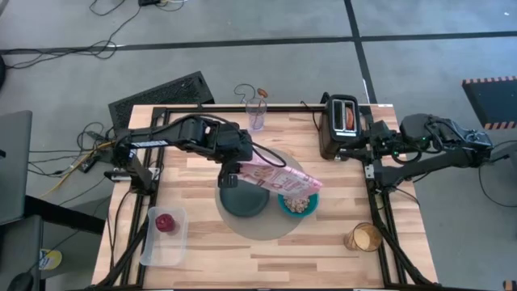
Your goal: Arrange a breakfast setting
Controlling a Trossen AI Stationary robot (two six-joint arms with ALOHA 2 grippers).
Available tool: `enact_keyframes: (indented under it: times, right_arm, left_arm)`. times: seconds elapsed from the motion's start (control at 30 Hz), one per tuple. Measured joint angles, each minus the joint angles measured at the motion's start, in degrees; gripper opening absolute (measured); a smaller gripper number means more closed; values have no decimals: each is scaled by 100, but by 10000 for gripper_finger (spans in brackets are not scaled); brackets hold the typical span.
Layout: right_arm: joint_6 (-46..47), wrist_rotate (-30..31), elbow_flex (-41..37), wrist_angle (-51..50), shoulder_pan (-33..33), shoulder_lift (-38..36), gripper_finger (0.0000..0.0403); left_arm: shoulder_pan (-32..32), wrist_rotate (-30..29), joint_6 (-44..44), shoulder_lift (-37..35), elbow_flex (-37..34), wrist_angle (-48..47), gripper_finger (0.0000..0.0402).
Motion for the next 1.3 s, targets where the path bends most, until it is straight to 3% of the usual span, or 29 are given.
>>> enact_keyframes:
  times: [0.3,0.57,1.0,1.3]
  right_arm:
    - [-3,1,0,-71,-1,0,120]
    - [1,159,0,-46,0,7,120]
    - [5,309,0,778,-1,41,121]
    - [5,310,0,1631,-1,167,121]
  left_arm:
    - [110,252,-543,-1536,-2508,1866,135]
    - [106,413,-998,-2593,-4314,2914,135]
    - [106,497,-1091,-3786,-6320,4871,135]
    - [101,662,-1087,-4283,-7136,6108,135]
